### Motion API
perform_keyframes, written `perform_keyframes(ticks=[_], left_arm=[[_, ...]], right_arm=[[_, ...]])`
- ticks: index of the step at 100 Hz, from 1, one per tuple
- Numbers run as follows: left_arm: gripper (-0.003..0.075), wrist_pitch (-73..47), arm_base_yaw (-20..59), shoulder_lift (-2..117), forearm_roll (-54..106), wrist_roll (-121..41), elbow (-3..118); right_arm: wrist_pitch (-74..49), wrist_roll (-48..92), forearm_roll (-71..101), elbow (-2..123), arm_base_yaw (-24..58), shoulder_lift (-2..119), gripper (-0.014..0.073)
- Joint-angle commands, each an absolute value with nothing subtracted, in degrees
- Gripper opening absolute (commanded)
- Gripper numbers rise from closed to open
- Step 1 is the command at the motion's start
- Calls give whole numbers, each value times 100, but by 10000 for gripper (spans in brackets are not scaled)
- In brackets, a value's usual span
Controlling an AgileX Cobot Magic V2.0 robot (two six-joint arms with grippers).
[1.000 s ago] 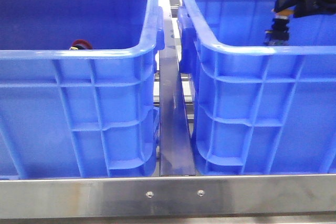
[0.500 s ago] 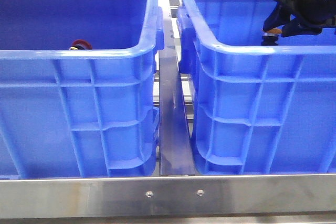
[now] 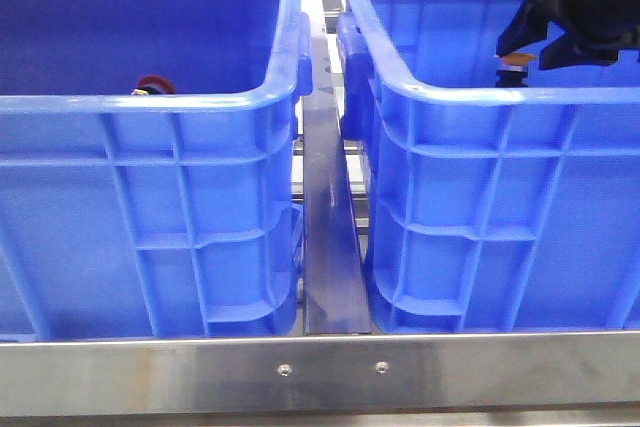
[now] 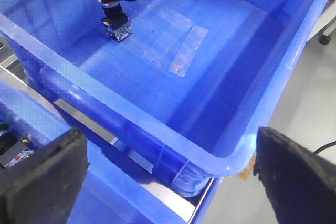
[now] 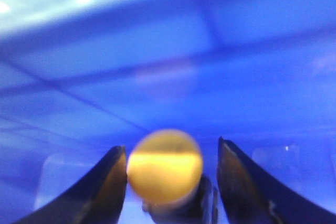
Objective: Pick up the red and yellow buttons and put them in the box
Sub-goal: 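Lower the yellow button into the empty bin and open the right gripper, then move the left gripper back over the button bin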
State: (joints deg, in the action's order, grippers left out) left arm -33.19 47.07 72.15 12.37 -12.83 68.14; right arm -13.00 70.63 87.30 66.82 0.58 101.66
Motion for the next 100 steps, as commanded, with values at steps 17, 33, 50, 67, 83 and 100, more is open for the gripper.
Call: perform_keyframes(ticks=[17,33,50,67,83,100], left_arm=[[601,-2904,4694,7032,1301,-1287,7020],[601,-2904,4694,7032,1289,-1287,7020],[601,-2912,4339,7032,1278,-1000,7020],[600,-2953,3457,7113,1278,-286,7020],[600,-2961,2731,7488,1278,-50,7020],[601,-2915,2119,8093,1278,-50,7020]], right_arm=[[-1539,7151,8738,6812,60,9713,419],[-1546,7151,8730,6812,60,9697,419],[-1568,7151,8442,6774,53,9430,419],[-1563,7151,8240,6513,53,8843,419],[-1568,7151,8186,6411,53,8454,419],[-1569,7151,8186,6411,53,8380,419]])
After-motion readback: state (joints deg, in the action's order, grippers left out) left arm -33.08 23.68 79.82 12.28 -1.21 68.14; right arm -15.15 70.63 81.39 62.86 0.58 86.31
